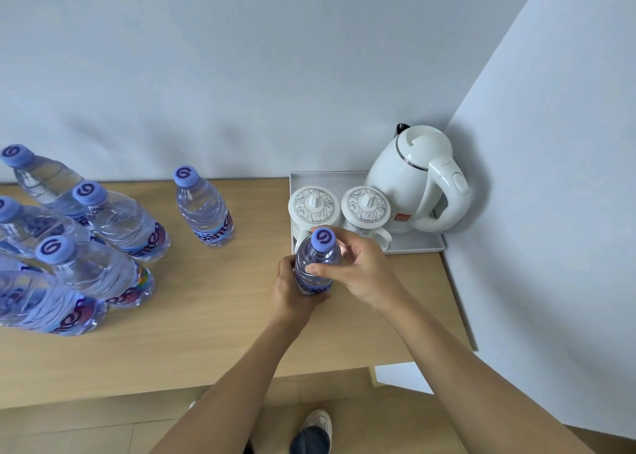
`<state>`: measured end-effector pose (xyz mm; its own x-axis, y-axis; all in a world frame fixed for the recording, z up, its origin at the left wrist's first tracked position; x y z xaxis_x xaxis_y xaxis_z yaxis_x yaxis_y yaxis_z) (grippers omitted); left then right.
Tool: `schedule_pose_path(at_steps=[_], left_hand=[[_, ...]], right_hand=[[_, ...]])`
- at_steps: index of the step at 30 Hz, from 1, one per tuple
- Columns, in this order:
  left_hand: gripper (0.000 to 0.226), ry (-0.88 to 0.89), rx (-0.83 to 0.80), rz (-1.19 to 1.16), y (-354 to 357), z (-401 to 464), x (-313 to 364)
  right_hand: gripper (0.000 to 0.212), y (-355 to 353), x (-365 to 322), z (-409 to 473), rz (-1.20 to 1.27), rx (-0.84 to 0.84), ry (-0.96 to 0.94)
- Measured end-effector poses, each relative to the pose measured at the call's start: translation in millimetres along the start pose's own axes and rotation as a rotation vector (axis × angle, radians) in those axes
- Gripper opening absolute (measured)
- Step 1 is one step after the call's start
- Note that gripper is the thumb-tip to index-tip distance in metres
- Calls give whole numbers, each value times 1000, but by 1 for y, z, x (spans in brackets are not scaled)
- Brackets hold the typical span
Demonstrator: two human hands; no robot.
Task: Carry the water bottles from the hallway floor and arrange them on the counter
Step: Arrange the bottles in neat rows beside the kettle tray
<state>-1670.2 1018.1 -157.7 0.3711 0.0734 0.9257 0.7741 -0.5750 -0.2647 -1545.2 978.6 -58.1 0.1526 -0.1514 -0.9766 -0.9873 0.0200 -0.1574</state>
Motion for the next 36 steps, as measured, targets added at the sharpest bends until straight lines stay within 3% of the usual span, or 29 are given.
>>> schedule_pose_path(at_steps=[17, 23, 32, 36], left_hand=[[76, -14, -54, -37, -1, 4, 1], [73, -54, -116, 59, -16, 2, -1], [69, -62, 191, -44, -122, -23, 16], [73, -48, 239, -54, -165, -26, 25]], right_hand=[[52, -2, 4, 4, 14, -7, 37], [69, -6, -18, 1, 28, -48, 42], [43, 14, -103, 35, 31, -24, -61], [50, 56, -114, 70, -37, -87, -15]])
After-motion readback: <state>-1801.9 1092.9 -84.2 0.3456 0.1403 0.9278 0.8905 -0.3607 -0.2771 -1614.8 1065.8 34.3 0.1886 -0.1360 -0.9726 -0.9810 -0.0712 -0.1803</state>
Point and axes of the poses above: each hand's wrist, its own z-axis towards the middle knuckle, its own y-axis out of the palm, x = y × z, the point moved 8 cm from there along z, towards the middle knuckle, and after that the axes turned 14 degrees about -x, right-handed, at the moved point
